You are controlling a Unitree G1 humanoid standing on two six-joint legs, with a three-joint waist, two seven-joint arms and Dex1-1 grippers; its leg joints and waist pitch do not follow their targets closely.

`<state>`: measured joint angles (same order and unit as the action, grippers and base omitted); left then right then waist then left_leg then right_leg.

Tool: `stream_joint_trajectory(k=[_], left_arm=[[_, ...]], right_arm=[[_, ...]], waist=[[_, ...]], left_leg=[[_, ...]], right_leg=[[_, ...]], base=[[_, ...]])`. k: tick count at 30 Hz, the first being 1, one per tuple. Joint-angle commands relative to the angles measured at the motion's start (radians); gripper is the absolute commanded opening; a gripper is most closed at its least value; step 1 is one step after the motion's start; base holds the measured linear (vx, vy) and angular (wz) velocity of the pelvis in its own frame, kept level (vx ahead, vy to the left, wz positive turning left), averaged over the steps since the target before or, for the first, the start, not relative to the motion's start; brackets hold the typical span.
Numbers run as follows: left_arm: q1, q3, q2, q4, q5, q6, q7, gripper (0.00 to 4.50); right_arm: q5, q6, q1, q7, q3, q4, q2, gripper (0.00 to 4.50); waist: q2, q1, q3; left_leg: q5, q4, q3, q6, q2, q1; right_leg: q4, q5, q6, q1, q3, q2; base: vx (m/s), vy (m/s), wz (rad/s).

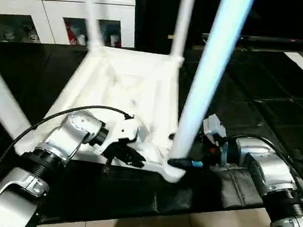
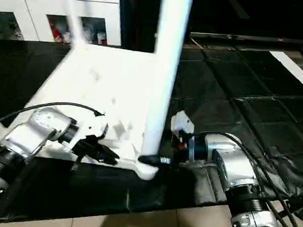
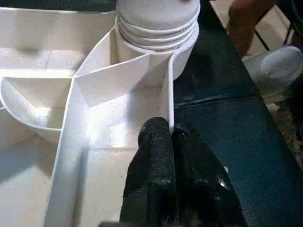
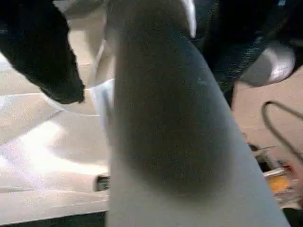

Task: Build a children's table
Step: Rotate leg to tighten

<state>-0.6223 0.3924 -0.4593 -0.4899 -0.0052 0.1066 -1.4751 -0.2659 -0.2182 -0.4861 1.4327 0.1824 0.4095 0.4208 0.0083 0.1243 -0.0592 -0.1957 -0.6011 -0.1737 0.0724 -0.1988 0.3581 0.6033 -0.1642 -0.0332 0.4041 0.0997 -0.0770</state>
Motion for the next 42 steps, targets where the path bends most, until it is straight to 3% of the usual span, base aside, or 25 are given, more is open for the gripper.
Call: stream_joint_trajectory(k=[1,3,5,16,18,23,25,29,30,32,33,36,38,42], left_arm=[[-0.042,0.014,0.011,0.012,-0.014,-0.029,-0.047,0.0],[-0.044,0.015,0.012,0.006,-0.013,-0.034,-0.049,0.0],[-0.045,0.016,0.013,0.002,-0.013,-0.037,-0.05,0.0],[-0.052,0.015,0.014,-0.035,-0.005,-0.058,-0.039,0.0],[-0.053,0.009,0.019,-0.04,-0.007,-0.051,-0.027,0.0],[-0.061,-0.022,0.043,-0.055,-0.019,0.005,0.035,0.0],[-0.058,-0.064,0.067,-0.04,-0.038,0.08,0.116,0.0],[-0.05,-0.098,0.094,-0.014,-0.046,0.154,0.209,0.0],[-0.039,-0.124,0.129,0.016,-0.051,0.213,0.282,0.0],[-0.029,-0.14,0.157,0.038,-0.056,0.25,0.327,0.0],[-0.025,-0.147,0.175,0.046,-0.055,0.267,0.356,0.0],[-0.02,-0.16,0.208,0.052,-0.051,0.293,0.417,0.0],[-0.018,-0.185,0.27,0.062,-0.046,0.334,0.533,0.0],[-0.018,-0.197,0.318,0.079,-0.039,0.366,0.618,0.0]], right_arm=[[0.001,-0.012,-0.029,0.027,0.015,0.011,0.018,3.68],[0.008,-0.009,-0.032,0.036,0.02,0.021,0.018,3.32],[0.007,-0.011,-0.033,0.04,0.021,0.025,0.018,3.29],[-0.001,-0.02,-0.052,0.067,0.033,0.056,0.015,2.2],[-0.004,-0.024,-0.05,0.07,0.032,0.056,0.013,2.17],[-0.026,-0.047,-0.033,0.042,0.012,0.036,-0.008,2.08],[-0.01,-0.058,-0.014,-0.086,-0.012,0.018,-0.048,2.07],[0.022,-0.062,0.005,-0.221,-0.023,0.008,-0.095,2.05],[0.05,-0.066,0.007,-0.34,-0.032,0.016,-0.146,2.05],[0.075,-0.067,0.0,-0.423,-0.034,0.03,-0.181,2.02],[0.088,-0.069,-0.006,-0.47,-0.037,0.042,-0.202,2.01],[0.102,-0.078,-0.021,-0.557,-0.047,0.068,-0.244,1.99],[0.123,-0.078,-0.058,-0.711,-0.072,0.13,-0.309,1.99],[0.142,-0.081,-0.086,-0.823,-0.099,0.158,-0.357,1.97]], waist=[[0.0,-0.005,0.078],[0.0,-0.007,0.078],[0.0,-0.007,0.078],[-0.002,-0.009,0.076],[-0.007,-0.009,0.075],[-0.004,-0.01,0.073],[0.002,-0.012,0.073],[-0.004,-0.025,0.071],[-0.009,-0.031,0.073],[-0.008,-0.046,0.071],[-0.01,-0.052,0.073],[-0.009,-0.069,0.073],[-0.006,-0.072,0.073],[-0.005,-0.077,0.073]], left_leg=[[-0.135,0.066,0.006,-0.06,-0.039,-0.006],[-0.135,0.067,0.007,-0.055,-0.039,-0.006],[-0.142,0.066,0.006,-0.055,-0.038,-0.006],[-0.149,0.066,0.006,-0.051,-0.037,-0.006],[-0.155,0.066,0.005,-0.049,-0.037,-0.007],[-0.167,0.066,0.006,-0.041,-0.035,-0.009],[-0.161,0.068,0.008,-0.032,-0.037,-0.008],[-0.172,0.07,0.01,-0.017,-0.031,-0.005],[-0.168,0.069,0.01,-0.016,-0.03,-0.003],[-0.157,0.072,0.014,-0.011,-0.026,0.007],[-0.149,0.069,0.013,-0.012,-0.023,0.006],[-0.135,0.065,0.009,-0.03,-0.021,0.003],[-0.13,0.064,0.009,-0.037,-0.023,0.003],[-0.144,0.066,0.01,-0.036,-0.025,-0.001]], right_leg=[[-0.063,-0.212,-0.213,-0.06,-0.055,-0.074],[-0.063,-0.214,-0.213,-0.06,-0.055,-0.074],[-0.065,-0.229,-0.211,-0.06,-0.055,-0.075],[-0.068,-0.267,-0.198,-0.059,-0.055,-0.074],[-0.072,-0.288,-0.191,-0.058,-0.055,-0.075],[-0.077,-0.333,-0.176,-0.056,-0.054,-0.074],[-0.075,-0.329,-0.173,-0.055,-0.056,-0.076],[-0.077,-0.356,-0.16,-0.058,-0.053,-0.074],[-0.078,-0.354,-0.157,-0.06,-0.053,-0.074],[-0.076,-0.364,-0.149,-0.065,-0.048,-0.072],[-0.08,-0.378,-0.139,-0.065,-0.048,-0.074],[-0.083,-0.353,-0.154,-0.06,-0.05,-0.07],[-0.08,-0.336,-0.162,-0.059,-0.052,-0.07],[-0.082,-0.335,-0.165,-0.057,-0.051,-0.068]], base=[[0.0,0.0,0.0],[0.0,0.0,0.0],[0.0,0.0,0.0],[0.0,0.0,0.0],[0.0,0.0,0.0],[0.0,0.0,0.0],[0.0,0.0,0.0],[0.0,0.0,0.0],[0.0,0.0,0.0],[0.0,0.0,0.0],[0.0,0.0,0.0],[0.0,0.0,0.0],[0.0,0.0,0.0],[0.0,0.0,0.0]])
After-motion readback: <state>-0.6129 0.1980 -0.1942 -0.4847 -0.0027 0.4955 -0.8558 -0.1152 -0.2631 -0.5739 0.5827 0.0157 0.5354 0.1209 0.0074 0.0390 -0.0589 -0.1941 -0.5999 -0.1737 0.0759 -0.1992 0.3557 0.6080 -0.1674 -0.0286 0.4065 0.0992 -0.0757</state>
